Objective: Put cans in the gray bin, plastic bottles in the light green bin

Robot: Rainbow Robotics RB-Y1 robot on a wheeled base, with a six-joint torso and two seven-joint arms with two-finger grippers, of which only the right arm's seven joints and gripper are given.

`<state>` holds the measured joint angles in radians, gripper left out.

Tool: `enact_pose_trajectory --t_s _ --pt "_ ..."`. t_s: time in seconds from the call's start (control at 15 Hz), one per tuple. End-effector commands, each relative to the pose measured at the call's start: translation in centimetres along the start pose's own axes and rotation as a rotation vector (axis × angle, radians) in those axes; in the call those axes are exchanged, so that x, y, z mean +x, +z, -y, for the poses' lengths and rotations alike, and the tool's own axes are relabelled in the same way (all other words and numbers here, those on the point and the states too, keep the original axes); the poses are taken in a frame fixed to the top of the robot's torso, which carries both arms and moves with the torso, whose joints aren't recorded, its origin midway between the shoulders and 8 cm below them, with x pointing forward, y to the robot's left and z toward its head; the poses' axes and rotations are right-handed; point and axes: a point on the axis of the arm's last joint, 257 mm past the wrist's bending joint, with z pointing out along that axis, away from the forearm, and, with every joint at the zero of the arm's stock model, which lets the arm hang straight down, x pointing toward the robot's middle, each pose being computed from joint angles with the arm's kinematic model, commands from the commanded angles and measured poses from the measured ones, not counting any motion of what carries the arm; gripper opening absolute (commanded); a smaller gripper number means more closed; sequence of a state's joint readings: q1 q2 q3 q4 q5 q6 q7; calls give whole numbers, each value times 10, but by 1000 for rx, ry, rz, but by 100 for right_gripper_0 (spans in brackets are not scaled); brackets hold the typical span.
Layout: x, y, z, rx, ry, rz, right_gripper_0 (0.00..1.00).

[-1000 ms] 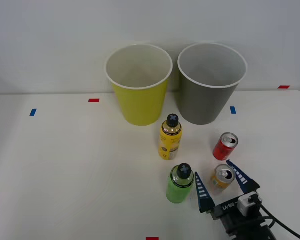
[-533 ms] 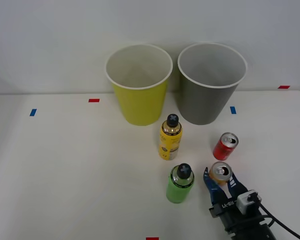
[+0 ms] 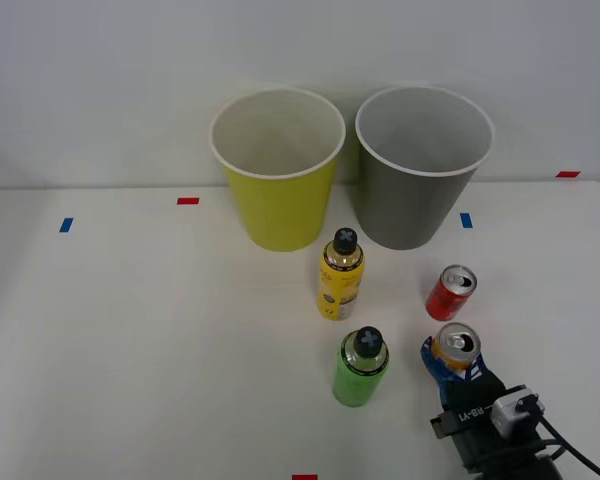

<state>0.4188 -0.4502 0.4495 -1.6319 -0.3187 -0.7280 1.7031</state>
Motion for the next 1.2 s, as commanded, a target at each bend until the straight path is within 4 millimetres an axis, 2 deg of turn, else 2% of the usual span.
enact_pose_trajectory --t_s 0.07,0.27,0.4,0.53,0.67,0.87,1.2 --pt "-8 -3 0 14 16 33 0" --pt "-17 -13 11 12 5 62 0" --pt "-26 -19 25 23 8 87 0" --pt "-40 -18 33 12 14 106 0" --pt "-65 -13 38 4 51 146 0" --pt "-103 6 34 -3 148 195 0" --pt "-168 56 28 -13 246 265 0"
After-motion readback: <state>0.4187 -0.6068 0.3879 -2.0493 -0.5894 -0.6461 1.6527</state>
